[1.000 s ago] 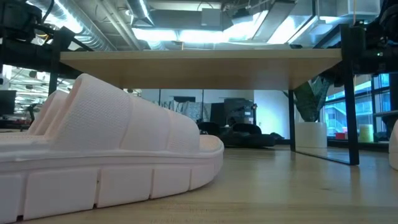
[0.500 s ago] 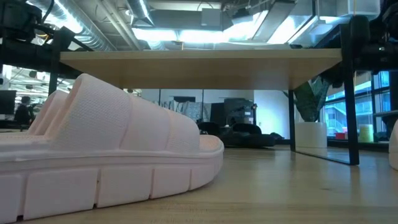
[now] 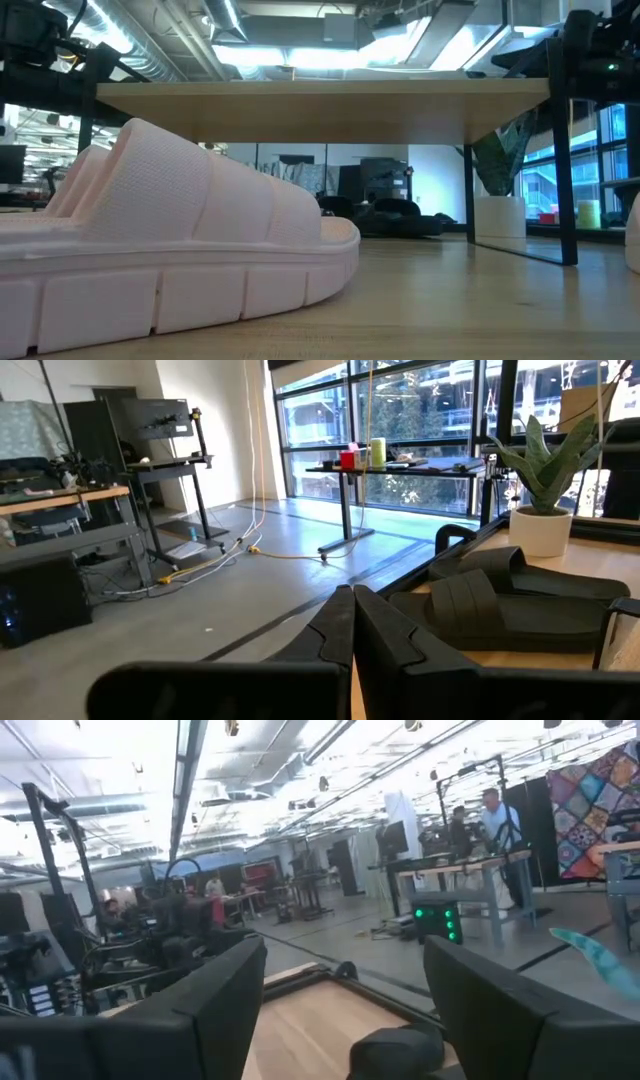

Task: Pick and place slides into the shelf
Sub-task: Put the right black slides on the shelf

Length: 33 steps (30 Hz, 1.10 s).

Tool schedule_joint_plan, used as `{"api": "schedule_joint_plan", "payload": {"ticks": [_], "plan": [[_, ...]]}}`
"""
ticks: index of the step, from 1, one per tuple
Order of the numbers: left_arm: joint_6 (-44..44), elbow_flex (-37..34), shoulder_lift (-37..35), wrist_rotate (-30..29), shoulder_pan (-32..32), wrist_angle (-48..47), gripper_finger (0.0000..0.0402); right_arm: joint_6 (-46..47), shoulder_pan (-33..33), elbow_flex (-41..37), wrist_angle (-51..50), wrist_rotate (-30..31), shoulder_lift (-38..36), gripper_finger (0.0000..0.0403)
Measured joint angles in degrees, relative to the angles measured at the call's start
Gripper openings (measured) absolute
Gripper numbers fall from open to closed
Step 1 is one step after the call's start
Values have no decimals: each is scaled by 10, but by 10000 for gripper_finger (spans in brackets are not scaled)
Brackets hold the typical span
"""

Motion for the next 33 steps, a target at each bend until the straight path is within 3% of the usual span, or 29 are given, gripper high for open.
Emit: {"api": "schedule_joint_plan", "payload": {"ticks": [4, 33], "plan": [[0, 0, 0, -14, 0, 1, 0, 35, 0, 0, -9, 0, 0, 272], [-16, 0, 0, -14, 0, 2, 8, 34, 0, 0, -10, 0, 0, 272]]}}
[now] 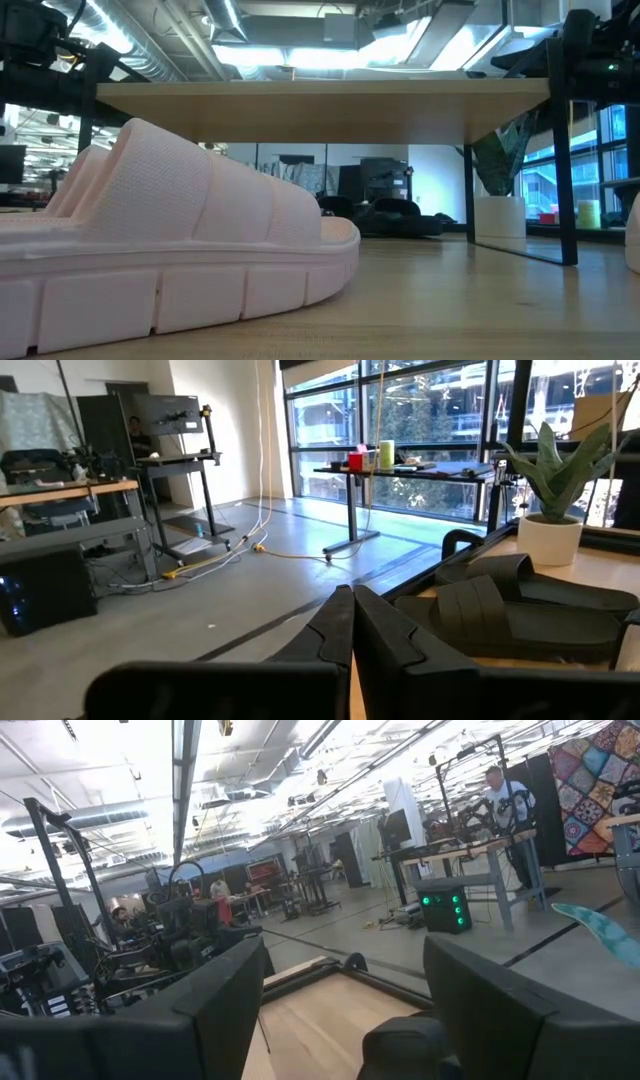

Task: Pick and place slides into the shelf
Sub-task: Put the right black slides on the shelf

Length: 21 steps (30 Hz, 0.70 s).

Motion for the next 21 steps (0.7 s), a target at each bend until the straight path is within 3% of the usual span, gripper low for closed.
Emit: {"api": "schedule_joint_plan", "payload": {"ticks": [11, 21], "plan": [[-29, 0, 0, 7, 0, 2, 111, 31, 0, 0, 0, 32, 0, 272], [-45, 0, 0, 7, 0, 2, 121, -43, 0, 38, 57, 61, 8, 272]]}}
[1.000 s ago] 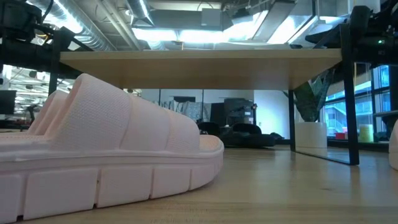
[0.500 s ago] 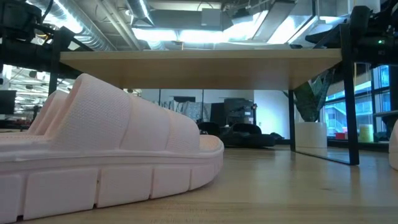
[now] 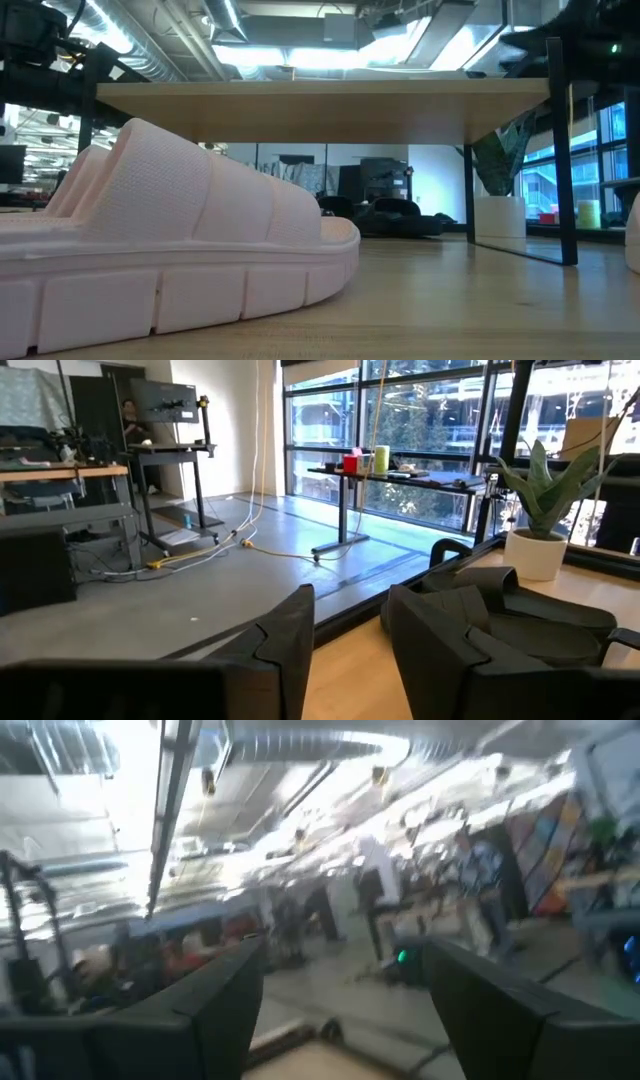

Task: Pick and place slides into the shelf
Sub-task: Put the right black slides on the shelf

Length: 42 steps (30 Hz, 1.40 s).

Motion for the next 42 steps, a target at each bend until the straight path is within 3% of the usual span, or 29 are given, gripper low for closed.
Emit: {"api": "schedule_joint_plan", "payload": {"ticks": [5, 11, 22, 27, 34, 38, 42], "plan": [[0, 0, 0, 0, 0, 0, 120, -92, 0, 94, -1, 23, 66, 271], [0, 0, 0, -4, 0, 0, 119, -170, -2, 261, -46, 50, 237, 271], [0, 0, 0, -26, 0, 0, 119, -279, -74, 646, -340, 45, 596, 271], [0, 0, 0, -26, 0, 0, 119, -326, -123, 780, -480, -15, 732, 271], [0, 0, 1, -26, 0, 0, 119, -476, -162, 849, -610, -21, 884, 271], [0, 0, 1, -26, 0, 0, 119, -499, -164, 850, -689, -24, 945, 271], [4, 0, 1, -26, 0, 0, 119, -510, -158, 850, -739, -72, 993, 271]]}}
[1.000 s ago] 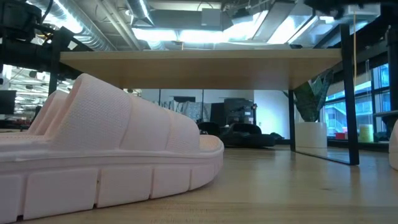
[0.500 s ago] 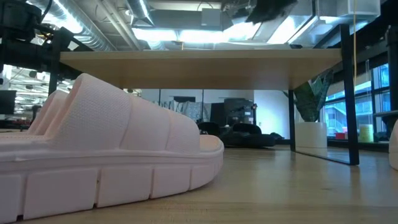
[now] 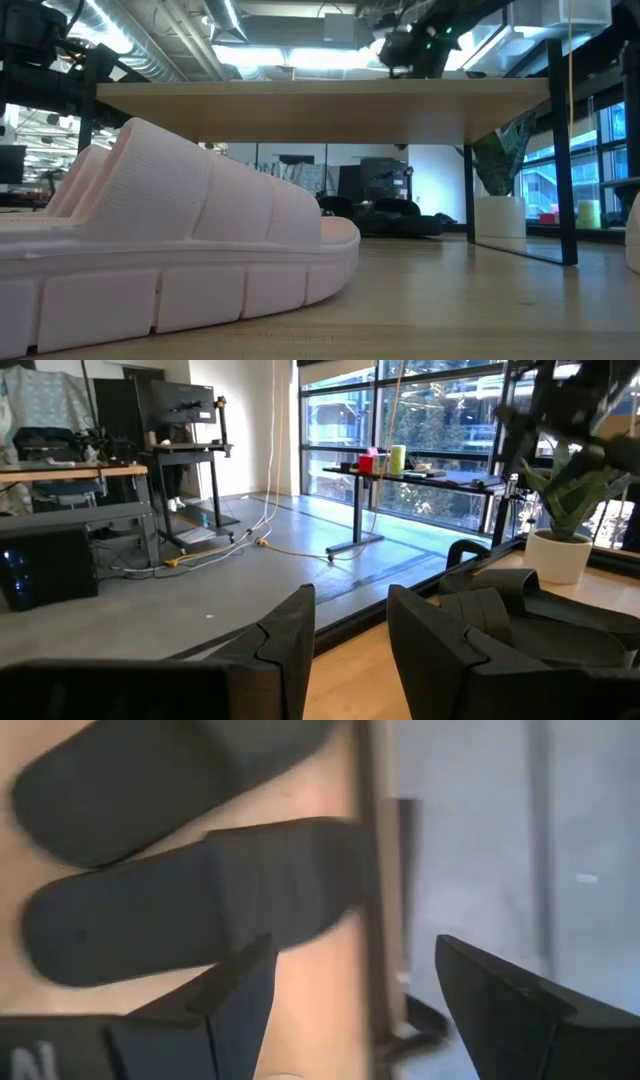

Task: Pick and place slides into the shelf
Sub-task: Put the right black slides on the shelf

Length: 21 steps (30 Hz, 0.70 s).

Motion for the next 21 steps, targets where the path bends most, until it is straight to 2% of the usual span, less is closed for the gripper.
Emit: {"api": "schedule_joint_plan", "payload": {"ticks": [8, 21], "plan": [[0, 0, 0, -2, 0, 0, 119, -19, 31, 0, -4, -11, 65, 271], [-1, 0, 0, -2, 0, 0, 119, -30, 62, 0, 12, -2, 115, 271]]}}
